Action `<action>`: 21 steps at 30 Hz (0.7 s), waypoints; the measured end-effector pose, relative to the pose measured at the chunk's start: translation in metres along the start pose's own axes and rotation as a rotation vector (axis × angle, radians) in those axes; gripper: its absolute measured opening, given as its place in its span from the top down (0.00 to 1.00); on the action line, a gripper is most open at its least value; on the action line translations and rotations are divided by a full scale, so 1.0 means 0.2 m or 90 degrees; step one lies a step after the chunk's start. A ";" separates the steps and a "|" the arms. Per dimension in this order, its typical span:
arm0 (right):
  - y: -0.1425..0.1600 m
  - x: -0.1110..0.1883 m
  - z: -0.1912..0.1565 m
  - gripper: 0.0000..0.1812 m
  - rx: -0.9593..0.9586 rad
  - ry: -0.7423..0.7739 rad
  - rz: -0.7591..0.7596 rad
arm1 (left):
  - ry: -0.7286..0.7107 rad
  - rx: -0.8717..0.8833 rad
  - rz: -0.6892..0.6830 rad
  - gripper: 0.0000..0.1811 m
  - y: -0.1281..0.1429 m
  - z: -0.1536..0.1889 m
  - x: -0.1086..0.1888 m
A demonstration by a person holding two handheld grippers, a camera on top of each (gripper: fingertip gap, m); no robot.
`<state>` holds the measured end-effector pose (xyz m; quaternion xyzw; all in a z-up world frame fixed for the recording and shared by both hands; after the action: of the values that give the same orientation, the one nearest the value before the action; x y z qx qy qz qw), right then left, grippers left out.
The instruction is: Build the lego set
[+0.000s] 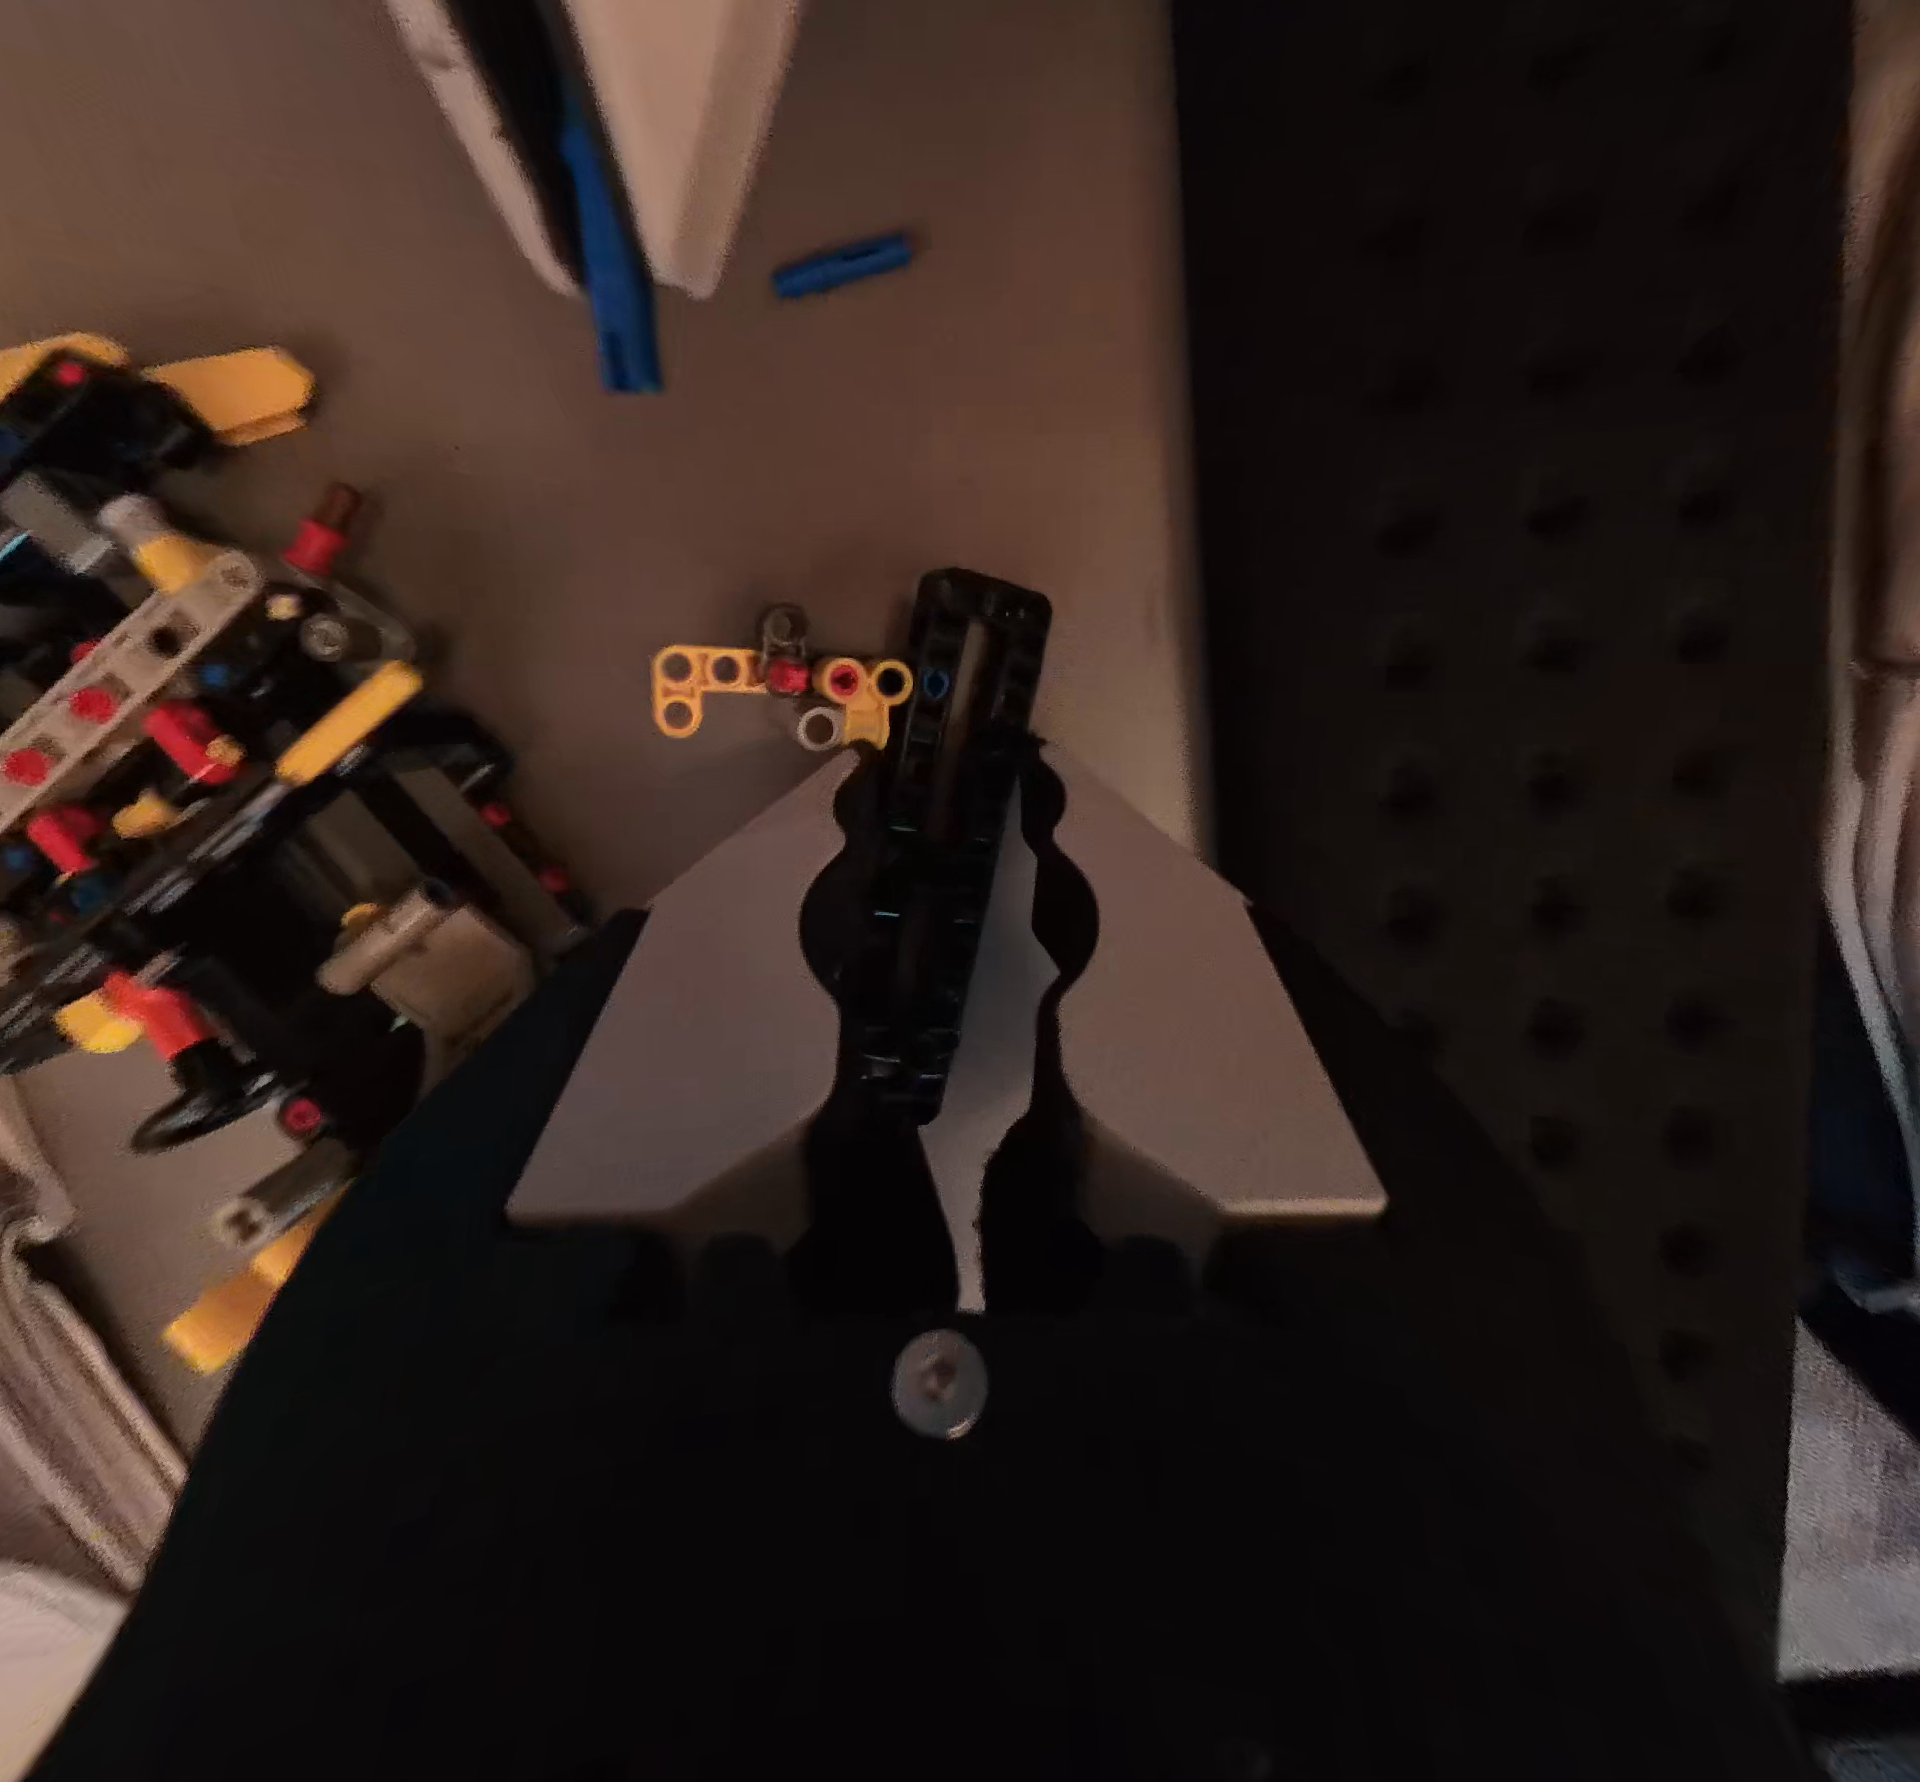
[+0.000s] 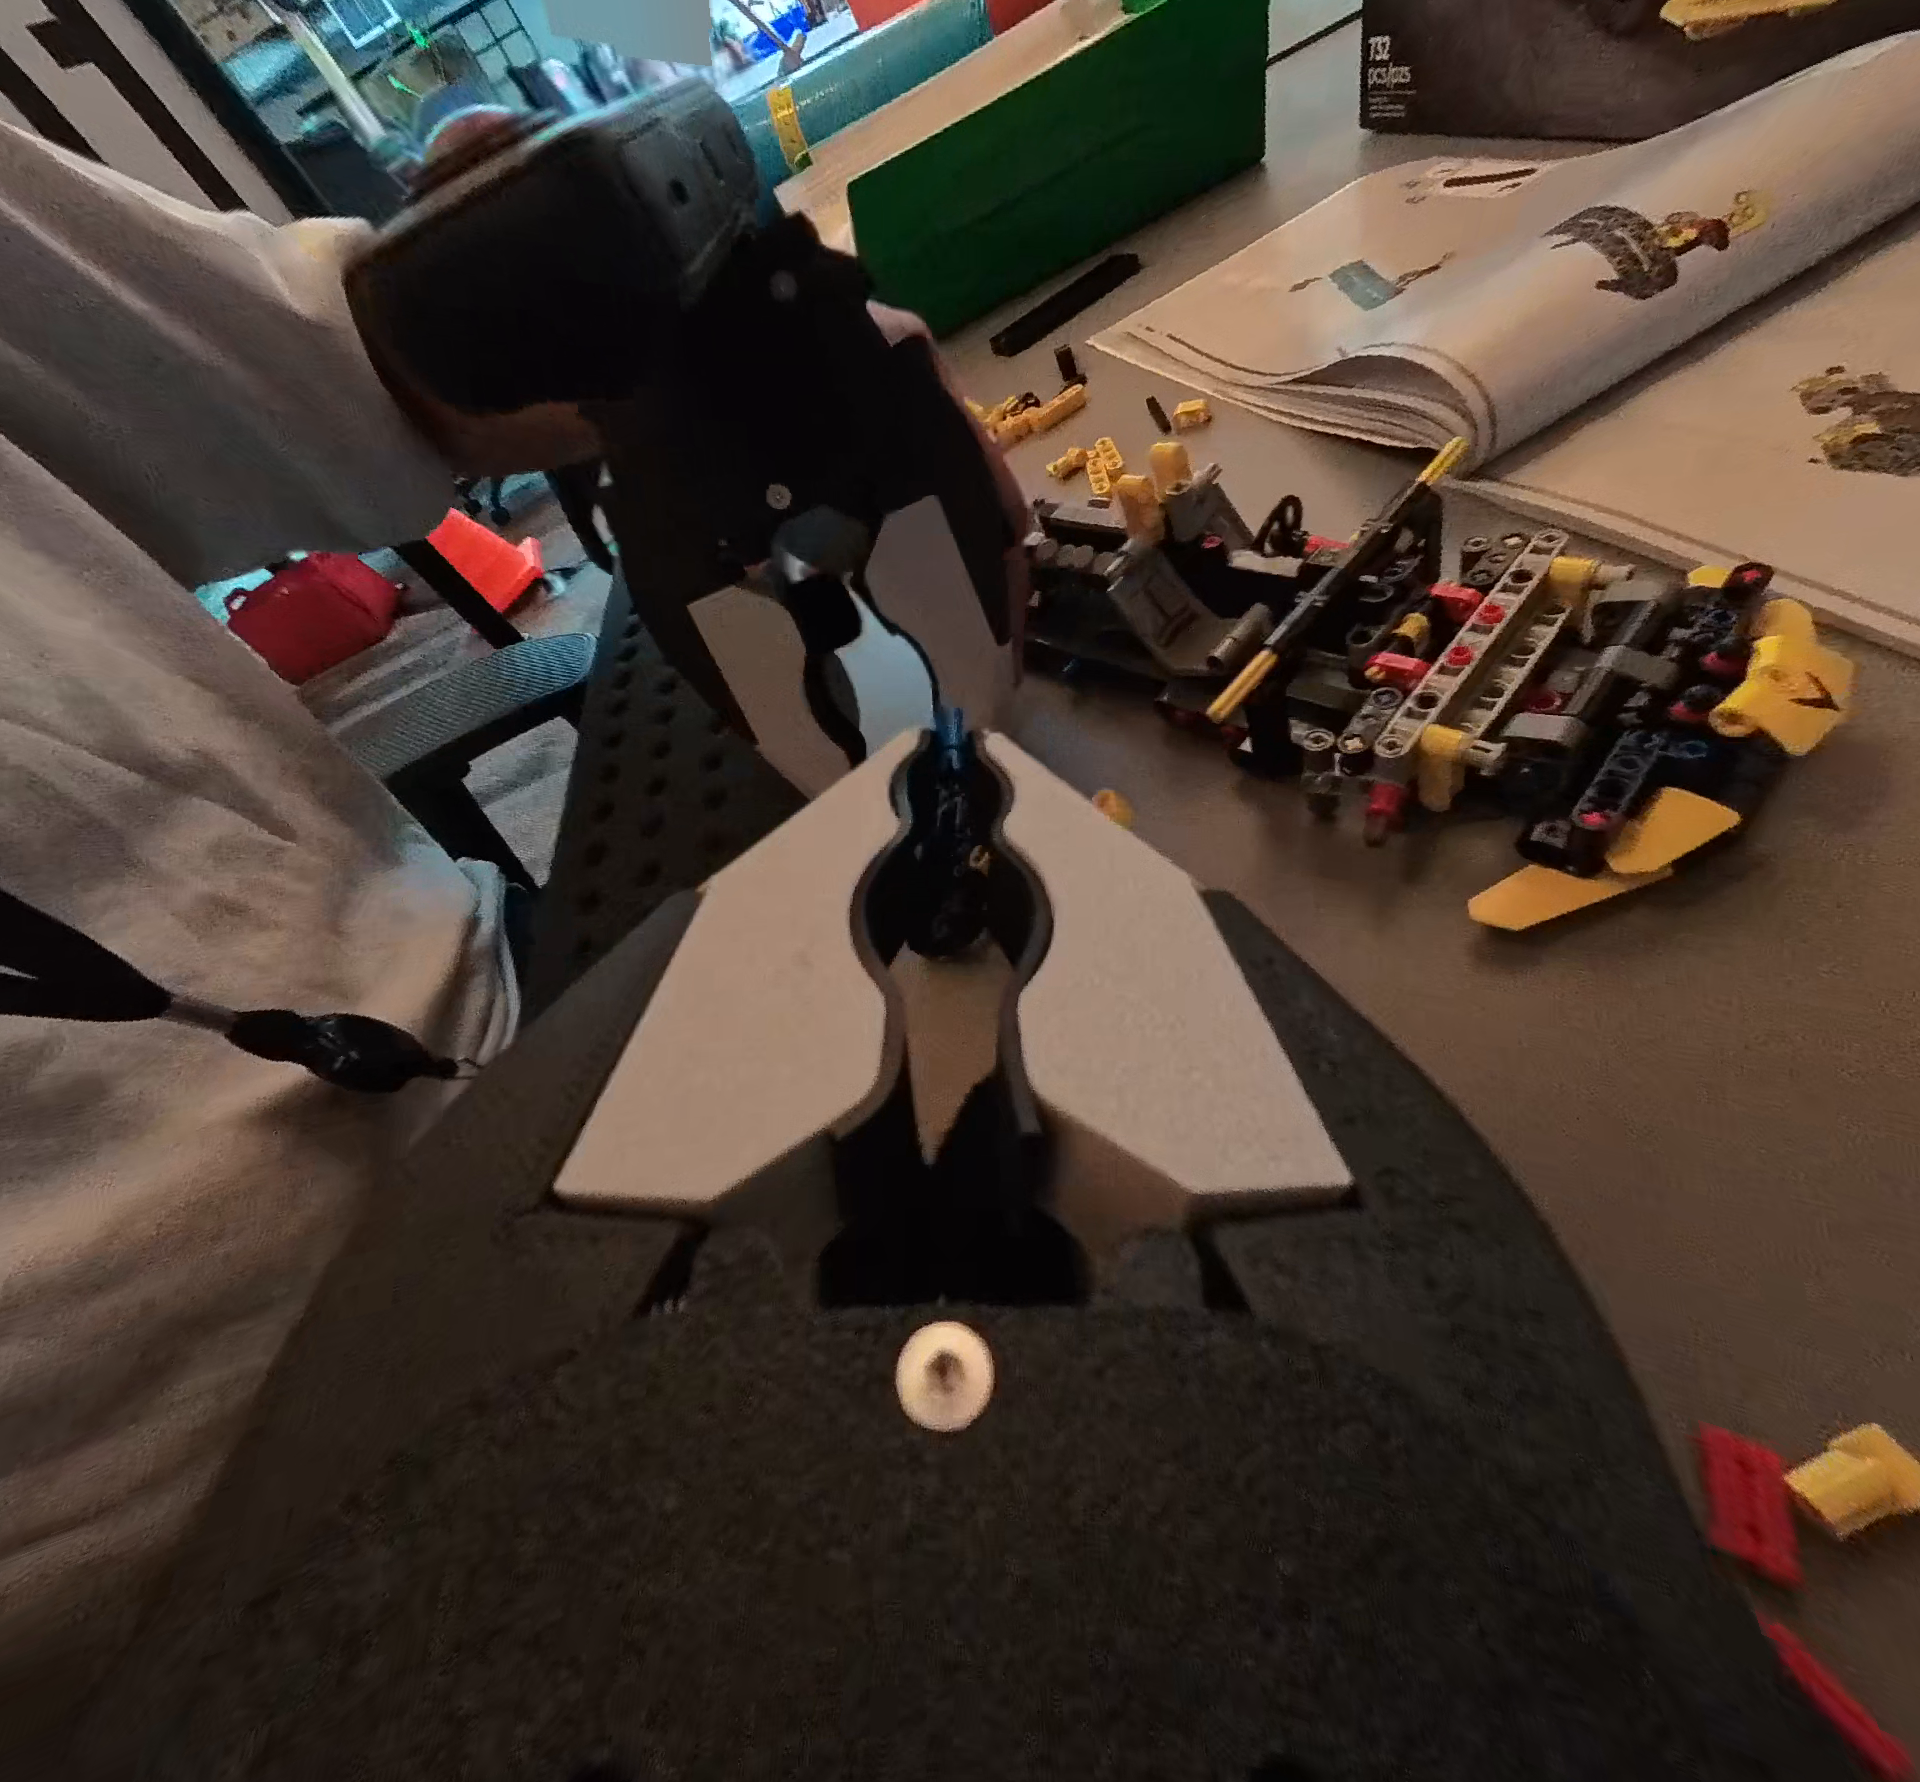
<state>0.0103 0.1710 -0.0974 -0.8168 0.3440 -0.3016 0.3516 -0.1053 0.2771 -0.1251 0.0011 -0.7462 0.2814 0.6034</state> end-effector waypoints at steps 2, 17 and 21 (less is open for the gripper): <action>-0.02 0.03 -0.01 0.98 0.031 0.050 0.031 | -0.083 0.045 0.012 0.85 -0.01 -0.04 0.01; 0.02 0.09 -0.47 0.98 0.064 0.207 0.185 | -0.439 0.280 0.462 0.85 -0.18 0.15 0.28; 0.04 0.07 -0.40 0.98 0.016 0.215 0.211 | -0.498 0.247 0.438 0.85 -0.23 0.20 0.27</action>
<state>-0.0432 0.1257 -0.0542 -0.6828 0.5232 -0.3763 0.3442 -0.1413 0.2402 -0.0617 -0.0269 -0.8064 0.5731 0.1436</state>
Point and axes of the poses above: each gripper's, where its closed fingertips meet, x back along the fingers, y out of its underside, z = x × y across the jaws, the point moved 9 cm from there along x, back along the fingers, and after that the axes turned 14 degrees about -x, right-handed, at the moved point
